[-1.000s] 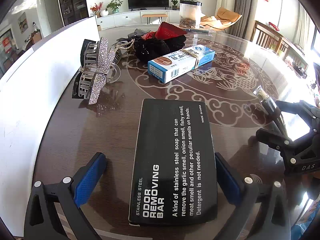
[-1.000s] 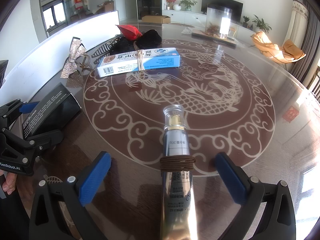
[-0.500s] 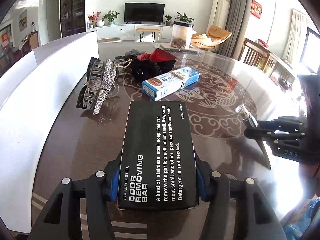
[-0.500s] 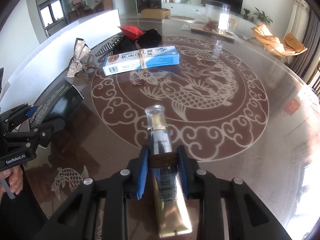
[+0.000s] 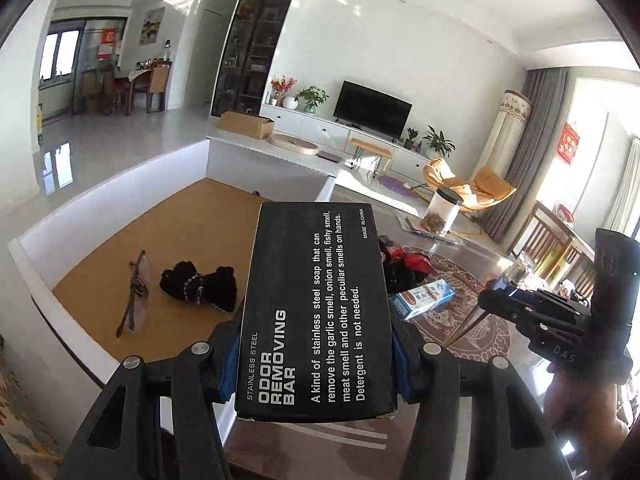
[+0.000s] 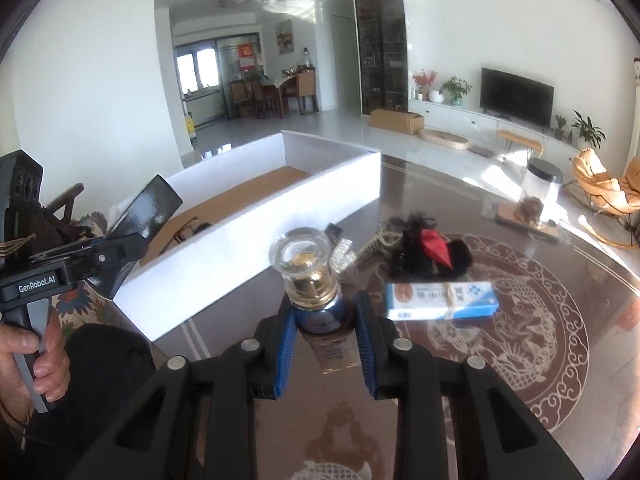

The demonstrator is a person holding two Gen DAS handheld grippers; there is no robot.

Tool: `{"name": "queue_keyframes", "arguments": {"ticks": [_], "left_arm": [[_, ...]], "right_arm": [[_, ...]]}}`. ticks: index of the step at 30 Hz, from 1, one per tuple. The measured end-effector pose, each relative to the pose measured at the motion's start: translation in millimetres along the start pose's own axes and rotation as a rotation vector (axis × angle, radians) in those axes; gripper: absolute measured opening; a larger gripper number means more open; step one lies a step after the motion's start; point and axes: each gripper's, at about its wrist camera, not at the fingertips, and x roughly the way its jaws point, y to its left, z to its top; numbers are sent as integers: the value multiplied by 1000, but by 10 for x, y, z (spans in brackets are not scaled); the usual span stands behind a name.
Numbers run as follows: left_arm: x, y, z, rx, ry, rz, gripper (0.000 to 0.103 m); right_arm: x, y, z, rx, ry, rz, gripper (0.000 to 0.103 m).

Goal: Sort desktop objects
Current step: 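Lower the black box into the bin with the left tool while the right tool drops the gold tube in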

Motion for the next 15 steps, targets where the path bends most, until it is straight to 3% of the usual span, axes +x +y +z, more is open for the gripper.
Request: {"name": "queue_keyframes", "arguments": {"ticks": [4,7,10,15], "left_arm": [[-33,554,341,-30,-11,141,57],[134,946,520,-67,25,206,57],[419,1201,597,-69,95,264,57],[933,1443,499,-72,260,324,59]], "right_arm": [[245,508,593,-17,-71,170,29],[584,912,872,-33,-55,284,29],[1128,1286,930,-50,69,344,29],[1978,1590,723,-43,305,325,32]]}}
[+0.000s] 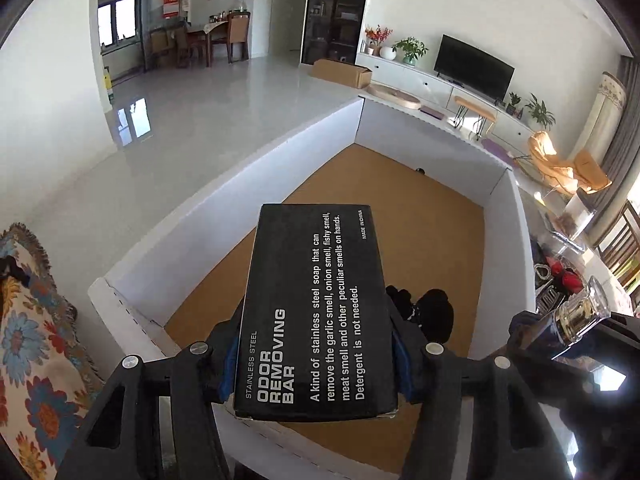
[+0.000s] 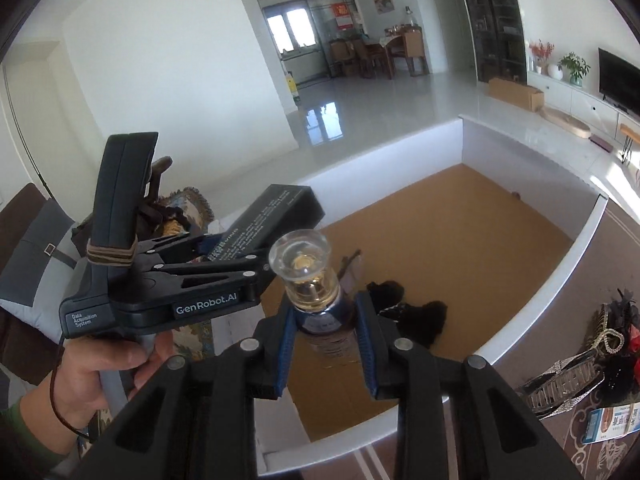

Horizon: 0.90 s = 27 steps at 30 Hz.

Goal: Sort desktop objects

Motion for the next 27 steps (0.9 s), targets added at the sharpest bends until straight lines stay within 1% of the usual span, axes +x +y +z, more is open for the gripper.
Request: {"name": "queue_keyframes", "arguments": {"ticks": [1,2,3,4,5,6,7,8,10,12,13,15,16,19,21,22,24,25,27], "left_arm": [[76,5,2,-1,15,19,59],[118,14,1,-4,17,33,59],[141,24,-2,-10,9,48,60],[142,79,4,-17,1,57,65],[140,94,1,-24,-6,60,68],[127,150,-23,-32,-16,59,76],[92,162,-41,-38,-32,55,79],[56,156,-63,-39,-50,49,79],[-17,126,-95,-34,-77,43,79],[-63,60,-107,-11,-96,50,81],[-69,5,-117,5,-99,63,82],[-76,-70,-123,31,-97,84,82],[-77,-109,-121,36,-92,83,82],[-153,-189,-136,35,-87,46,82],[-266,-268,-170,55,-107,17,82],[-306,-317,-194,69,-119,13,82],[-364,-422,-239,94,-126,17,82],[-380,-466,-264,101,-118,6,82],[-461,-565,-335,114,-113,-42,82]], "right_arm": [[115,-9,3,5,22,-4,44],[180,-20,1,9,26,-4,55],[206,-28,-2,13,18,-13,76],[191,-36,-8,20,-4,-13,85],[150,-49,-18,28,-31,-4,85],[80,-73,-41,37,-59,9,85],[7,-105,-60,44,-88,15,86],[-70,-133,-80,49,-116,13,87],[-252,-212,-139,54,-174,-1,93],[-394,-321,-216,65,-223,-37,98],[-489,-313,-266,76,-234,-62,98],[-581,-464,-315,112,-237,-79,98],[-627,-544,-342,134,-239,-88,98],[-863,-738,-476,187,-271,-99,98],[-1019,-848,-597,202,-297,-122,99],[-1045,-895,-649,208,-287,-129,102],[-1015,-976,-733,206,-225,-139,102],[-994,-982,-769,195,-196,-151,102],[-1041,-986,-929,172,-177,-181,102]]}}
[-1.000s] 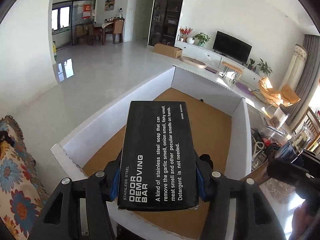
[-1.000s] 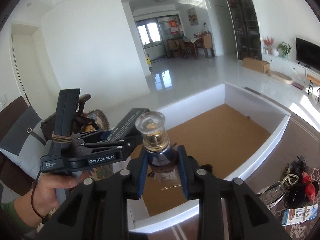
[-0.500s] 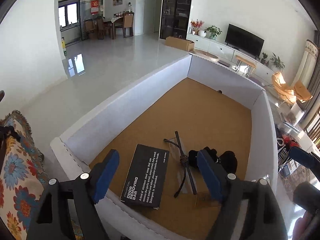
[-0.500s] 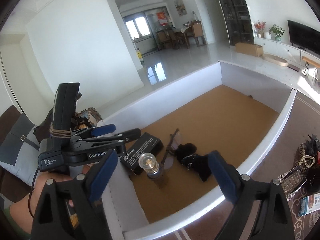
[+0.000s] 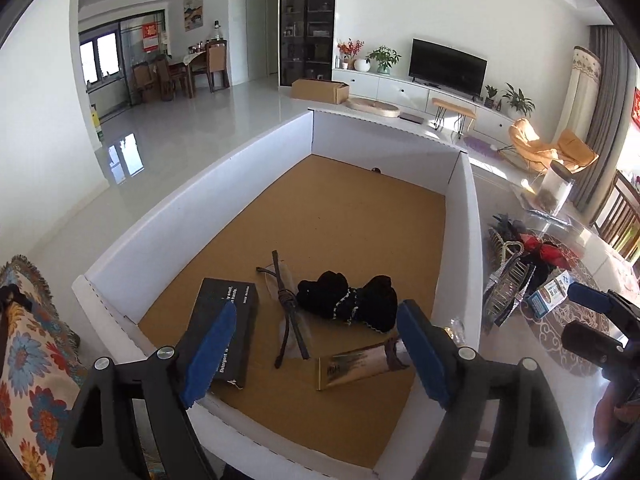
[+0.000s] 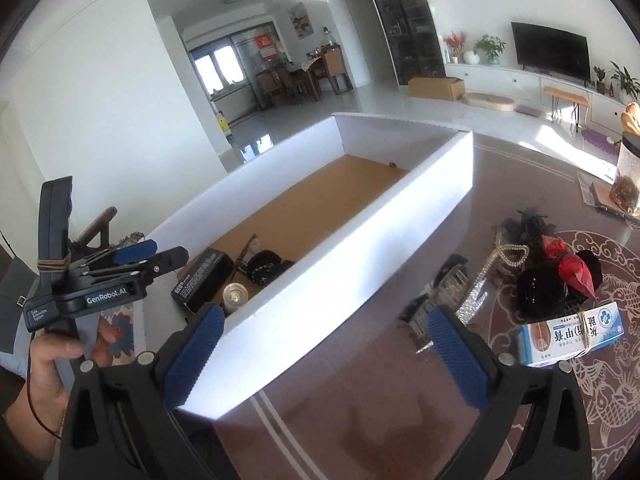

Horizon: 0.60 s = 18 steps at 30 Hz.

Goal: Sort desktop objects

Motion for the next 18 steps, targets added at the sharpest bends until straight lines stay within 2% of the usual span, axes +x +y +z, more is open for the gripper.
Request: {"name": "queue_keyframes", "arguments": {"ticks": [5,9,11,14,18], "left_arm": [[-388,-556,-186,117,-39,-161,82],[-546,-1250,-381,230,-4,-341,84],[-465,-1618,-501,266,46,-391,95],[-116,-2038,-689,273,127,-408,97],[470,-2369,-939,267,229,-337,97]], "right_arm": [[-247,-464,-584,87,6,-86,102],[-568,-1009,-1095,168,14,-263,102],[-706,-1258,-1301,167,50,-380,102],[-872,-1581,-1504,182,90,-491,102],[-969,-1857,-1614,251,104,-527,102]]}}
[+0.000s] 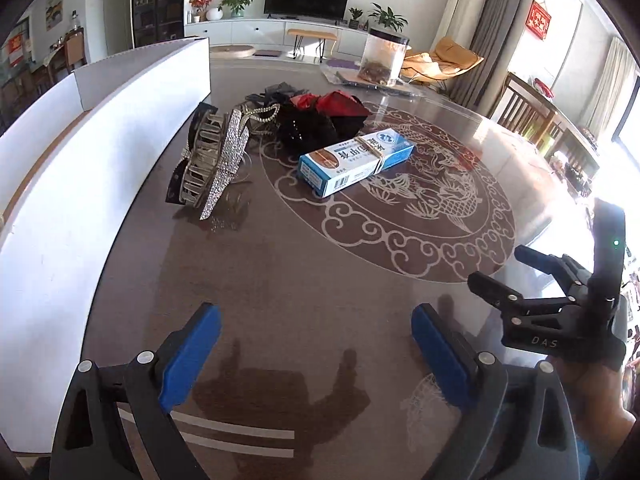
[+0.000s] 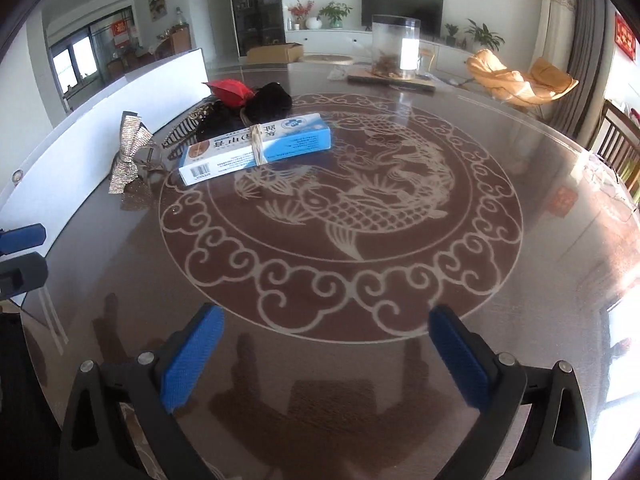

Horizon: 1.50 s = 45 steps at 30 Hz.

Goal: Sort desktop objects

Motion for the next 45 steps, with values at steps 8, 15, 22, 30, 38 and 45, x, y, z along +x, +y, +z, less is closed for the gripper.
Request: {"name": "queue_keyframes", "arguments": {"ticks": [8,15,22,30,38,45], "left_arm": [[459,-74,41,50,-4,139,103],[656,-25,359,-7,-47,176,103],[638,-8,343,-8,-48,175,103],[641,-11,343,-8,-48,175,103],[645,-13,343,-8,-48,175,103],[649,-16,344,-8,-48,175,103]], "right_arm": [[234,139,96,-20,22,-39,103],[358,155,252,5,21,-61,103],[353,162,244,5,21,-61,103],[350,161,244,5,21,-60,103],[348,161,242,5,21,-60,103],[351,159,244,5,21,-60,103]]}}
